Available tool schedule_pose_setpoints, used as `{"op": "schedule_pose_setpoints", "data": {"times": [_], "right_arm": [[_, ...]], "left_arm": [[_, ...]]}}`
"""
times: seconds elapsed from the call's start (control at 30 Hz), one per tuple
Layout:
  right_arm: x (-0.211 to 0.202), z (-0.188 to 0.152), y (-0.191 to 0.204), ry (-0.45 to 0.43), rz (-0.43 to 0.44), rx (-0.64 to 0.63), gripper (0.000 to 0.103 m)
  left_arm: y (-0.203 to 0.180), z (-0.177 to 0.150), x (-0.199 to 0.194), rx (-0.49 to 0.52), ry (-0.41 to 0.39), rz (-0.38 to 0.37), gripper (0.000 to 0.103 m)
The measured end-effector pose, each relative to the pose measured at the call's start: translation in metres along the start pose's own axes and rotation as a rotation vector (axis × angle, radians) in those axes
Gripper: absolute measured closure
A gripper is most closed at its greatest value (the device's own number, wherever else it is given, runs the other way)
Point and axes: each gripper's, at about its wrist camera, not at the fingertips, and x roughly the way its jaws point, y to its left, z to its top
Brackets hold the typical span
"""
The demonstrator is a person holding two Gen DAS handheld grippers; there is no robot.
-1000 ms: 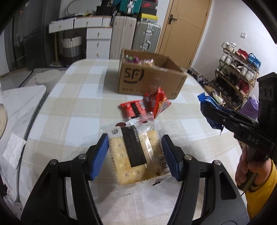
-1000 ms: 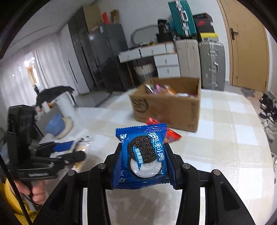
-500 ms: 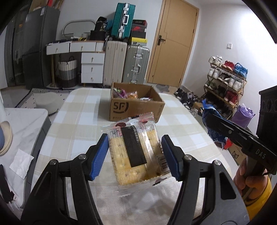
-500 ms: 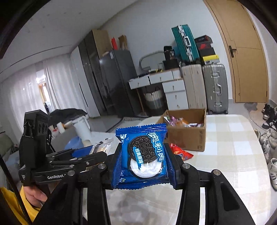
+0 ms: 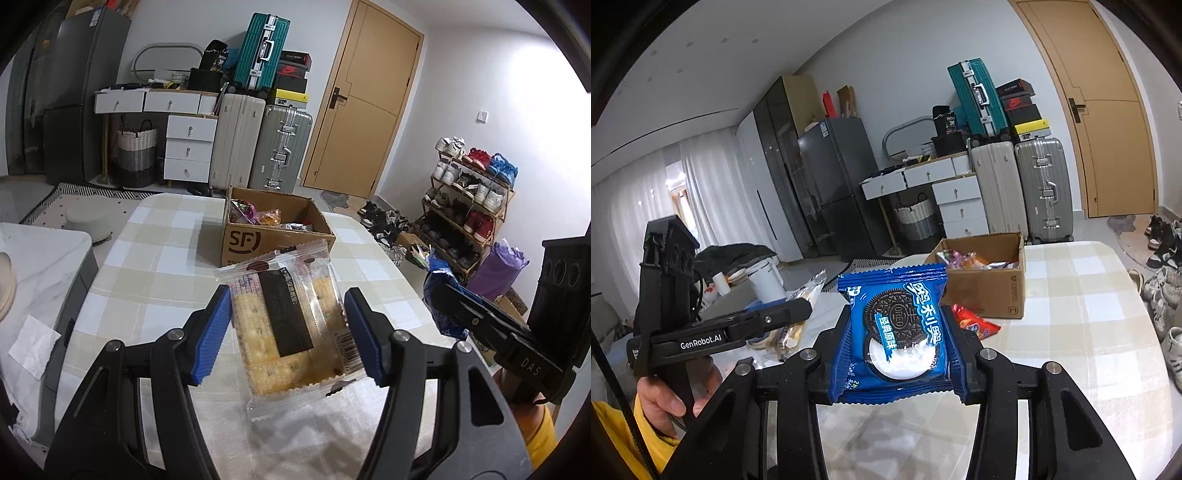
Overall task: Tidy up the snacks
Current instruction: 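Lift both packets and carry them over the cardboard box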
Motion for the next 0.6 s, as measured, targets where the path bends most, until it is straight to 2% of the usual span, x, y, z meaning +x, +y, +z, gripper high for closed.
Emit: {"op": "schedule_pose_setpoints", "data": {"times": [0.27,0.6], "right_arm": [[0.021,0.024,-0.017,-0.020,-0.011,-0.002,0.058],[0.075,0.076,-0.039,0.000,-0.017,-0.047,0.058]], "left_arm": [[0.013,0.021,0.034,-0.029,0.011,0.008,0.043],[0.021,0.080,0.092,0.005,0.008,0.039,0.043]]}}
